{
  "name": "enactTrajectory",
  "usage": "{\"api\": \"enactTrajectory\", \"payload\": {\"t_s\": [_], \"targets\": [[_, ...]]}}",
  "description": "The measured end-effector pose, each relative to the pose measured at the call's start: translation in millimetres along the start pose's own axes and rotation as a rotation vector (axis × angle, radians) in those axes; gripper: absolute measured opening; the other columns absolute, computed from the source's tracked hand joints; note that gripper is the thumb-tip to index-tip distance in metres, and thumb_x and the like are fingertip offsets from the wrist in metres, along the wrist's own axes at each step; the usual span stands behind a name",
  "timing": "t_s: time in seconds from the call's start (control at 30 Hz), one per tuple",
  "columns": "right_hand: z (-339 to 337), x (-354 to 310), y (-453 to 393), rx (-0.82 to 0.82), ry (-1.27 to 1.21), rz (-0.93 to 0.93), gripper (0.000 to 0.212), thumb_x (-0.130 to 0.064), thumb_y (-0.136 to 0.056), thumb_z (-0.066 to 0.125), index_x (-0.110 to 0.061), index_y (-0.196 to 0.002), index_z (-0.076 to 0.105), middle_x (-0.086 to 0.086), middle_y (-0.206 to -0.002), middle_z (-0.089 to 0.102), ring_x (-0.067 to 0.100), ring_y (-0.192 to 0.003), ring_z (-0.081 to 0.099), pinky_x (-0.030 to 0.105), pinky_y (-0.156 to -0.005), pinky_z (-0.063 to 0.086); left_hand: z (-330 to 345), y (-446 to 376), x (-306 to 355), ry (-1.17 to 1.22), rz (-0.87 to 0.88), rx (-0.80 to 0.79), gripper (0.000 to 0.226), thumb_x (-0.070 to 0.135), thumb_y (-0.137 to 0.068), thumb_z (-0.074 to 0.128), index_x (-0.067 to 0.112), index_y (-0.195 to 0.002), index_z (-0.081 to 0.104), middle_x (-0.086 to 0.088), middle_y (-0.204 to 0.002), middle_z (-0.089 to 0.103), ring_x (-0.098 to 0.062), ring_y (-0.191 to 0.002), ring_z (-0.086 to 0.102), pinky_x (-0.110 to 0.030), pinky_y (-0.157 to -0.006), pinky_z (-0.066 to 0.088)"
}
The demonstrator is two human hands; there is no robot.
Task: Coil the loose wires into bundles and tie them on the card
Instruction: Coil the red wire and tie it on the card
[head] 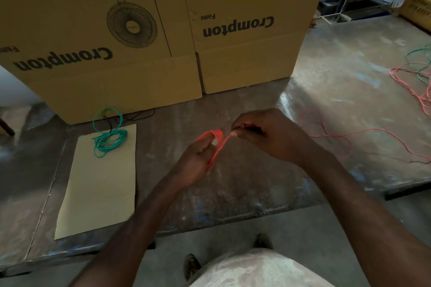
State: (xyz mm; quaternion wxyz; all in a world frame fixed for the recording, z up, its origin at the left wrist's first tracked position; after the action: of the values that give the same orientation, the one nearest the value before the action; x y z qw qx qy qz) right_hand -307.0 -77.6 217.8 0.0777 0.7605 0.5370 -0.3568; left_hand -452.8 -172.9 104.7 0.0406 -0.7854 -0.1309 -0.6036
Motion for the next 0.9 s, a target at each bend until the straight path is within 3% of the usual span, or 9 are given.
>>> {"api": "enactTrajectory", "payload": {"t_s": [0.07,0.13,0.27,0.37,0.5,0.63,0.77,0.83,0.9], "targets": [[-5,18,-5,0.042,-0.051,0.009,0.013,-0.027,-0.1,0.071,-0.017,-0.104,0.078,-0.008,-0.096,0.075,0.009,-0.083,0.069,0.026,-0.073,0.053,27,18,11,0.31,-0.024,-0.192,0.039,0.018,-0.113,0.041,0.011,-0.146,0.06,-0.023,-0.055,0.046,-0.028,-0.051,0.058,-0.056,-0.095,0.06],[-1,36,-7,0.076,-0.13,0.052,0.009,-0.025,-0.099,0.073,-0.016,-0.101,0.076,-0.007,-0.09,0.073,0.012,-0.078,0.066,0.024,-0.069,0.05,41,34,20,0.605,-0.116,-0.268,0.046,0.017,-0.114,0.033,0.017,-0.154,0.055,-0.016,-0.046,0.037,-0.038,-0.072,0.074,-0.06,-0.102,0.055],[22,60,-4,0.106,-0.23,0.12,0.005,-0.019,-0.102,0.069,-0.017,-0.101,0.074,-0.01,-0.086,0.071,0.013,-0.073,0.064,0.028,-0.065,0.049,40,47,31,0.921,-0.106,-0.236,0.051,0.033,-0.116,0.025,0.016,-0.158,0.048,-0.004,-0.045,0.04,-0.032,-0.087,0.078,-0.081,-0.111,0.034],[43,65,2,0.094,-0.348,0.183,0.012,-0.01,-0.104,0.064,-0.008,-0.109,0.074,-0.022,-0.08,0.068,0.002,-0.064,0.062,0.011,-0.058,0.042,35,48,37,1.019,-0.061,-0.199,0.052,0.036,-0.116,0.025,0.015,-0.16,0.045,-0.003,-0.045,0.043,-0.028,-0.083,0.077,-0.084,-0.111,0.029],[76,66,14,0.031,-0.404,0.228,0.028,-0.003,-0.103,0.059,-0.011,-0.126,0.074,-0.024,-0.083,0.071,-0.001,-0.064,0.061,0.018,-0.058,0.045,14,40,54,1.164,0.038,-0.181,0.054,0.038,-0.115,0.027,0.014,-0.164,0.037,-0.004,-0.05,0.052,-0.028,-0.097,0.078,-0.084,-0.112,0.027],[97,46,25,-0.047,-0.35,0.186,0.035,-0.016,-0.107,0.059,-0.027,-0.14,0.065,-0.003,-0.074,0.071,0.0,-0.055,0.052,0.014,-0.062,0.041,-23,19,68,1.132,0.128,-0.016,0.054,0.038,-0.116,0.023,0.017,-0.164,0.036,-0.004,-0.052,0.056,-0.029,-0.113,0.074,-0.085,-0.11,0.029],[112,21,28,-0.192,-0.272,0.146,0.036,-0.03,-0.11,0.054,-0.03,-0.146,0.061,-0.009,-0.08,0.072,-0.002,-0.066,0.059,0.017,-0.071,0.046,-49,-1,68,0.993,0.168,0.162,0.051,0.038,-0.117,0.024,0.021,-0.163,0.039,-0.006,-0.054,0.057,-0.033,-0.114,0.074,-0.083,-0.111,0.031],[115,13,32,-0.262,-0.262,0.142,0.03,-0.03,-0.11,0.054,-0.03,-0.138,0.065,-0.007,-0.082,0.073,-0.002,-0.06,0.055,0.02,-0.066,0.048,-62,-7,69,0.761,0.212,0.294,0.049,0.035,-0.118,0.026,0.021,-0.162,0.04,-0.014,-0.054,0.051,-0.045,-0.109,0.073,-0.072,-0.111,0.042],[112,6,36,-0.291,-0.271,0.13,0.029,-0.029,-0.109,0.056,-0.027,-0.136,0.067,-0.006,-0.081,0.071,-0.001,-0.063,0.056,0.023,-0.068,0.05,-71,-7,78,0.383,0.278,0.402,0.047,0.029,-0.118,0.027,0.018,-0.162,0.04,-0.023,-0.055,0.048,-0.05,-0.097,0.074,-0.043,-0.103,0.056]]}}
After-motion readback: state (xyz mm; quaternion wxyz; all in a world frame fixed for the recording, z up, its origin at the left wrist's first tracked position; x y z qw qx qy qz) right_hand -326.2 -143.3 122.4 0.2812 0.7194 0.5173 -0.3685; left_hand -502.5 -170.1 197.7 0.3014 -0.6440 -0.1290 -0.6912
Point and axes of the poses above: each hand's wrist, its own y-axis away from the middle knuckle, its own z-axis out of the palm, x = y × z, the point moved 7 cm from there along -y, towards the middle knuckle
